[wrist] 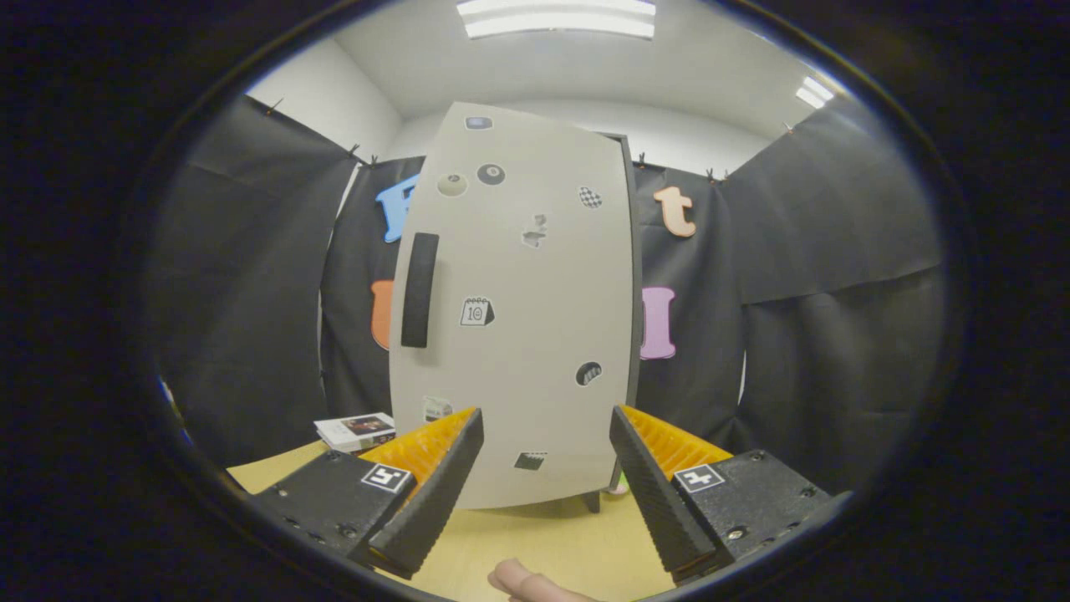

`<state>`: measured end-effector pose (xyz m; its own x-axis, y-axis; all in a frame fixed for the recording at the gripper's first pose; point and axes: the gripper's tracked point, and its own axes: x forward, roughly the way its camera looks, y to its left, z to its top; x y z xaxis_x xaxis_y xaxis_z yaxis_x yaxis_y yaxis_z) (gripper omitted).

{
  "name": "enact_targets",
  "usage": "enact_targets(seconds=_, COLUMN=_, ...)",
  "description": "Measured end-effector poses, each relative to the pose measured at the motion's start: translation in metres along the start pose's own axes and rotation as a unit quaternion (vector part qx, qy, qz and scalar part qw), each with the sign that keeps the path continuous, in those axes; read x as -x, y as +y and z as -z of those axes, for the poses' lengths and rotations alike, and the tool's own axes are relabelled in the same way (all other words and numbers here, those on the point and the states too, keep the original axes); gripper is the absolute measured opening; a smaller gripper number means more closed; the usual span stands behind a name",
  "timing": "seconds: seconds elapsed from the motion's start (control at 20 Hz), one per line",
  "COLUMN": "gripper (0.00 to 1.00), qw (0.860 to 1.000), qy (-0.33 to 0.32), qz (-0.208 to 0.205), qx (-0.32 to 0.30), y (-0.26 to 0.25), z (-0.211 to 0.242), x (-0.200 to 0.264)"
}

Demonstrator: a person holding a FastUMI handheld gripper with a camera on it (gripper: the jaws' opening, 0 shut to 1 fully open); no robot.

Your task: Open the shoe cabinet door, grab the shoes and put them into the shoe cabinet, then close the shoe cabinet door.

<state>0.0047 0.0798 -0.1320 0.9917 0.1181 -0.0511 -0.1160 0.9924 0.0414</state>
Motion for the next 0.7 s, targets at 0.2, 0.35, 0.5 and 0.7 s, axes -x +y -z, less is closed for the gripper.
enact_targets(seconds=0.2, gripper=0.99, qw=1.000, qy=0.015, qz=0.007, qx=0.024, y=-0.014, z=-0.002, x=0.030)
enact_targets(seconds=0.35, gripper=0.99, qw=0.999, qy=0.022, qz=0.009, qx=0.031, y=-0.022, z=0.003, x=0.043)
enact_targets(seconds=0.5, gripper=1.00, qw=0.999, qy=0.008, qz=0.019, qx=0.035, y=-0.035, z=-0.007, x=0.054)
enact_targets(seconds=0.7, gripper=0.99, qw=0.999, qy=-0.003, qz=0.025, qx=0.021, y=-0.047, z=0.001, x=0.055)
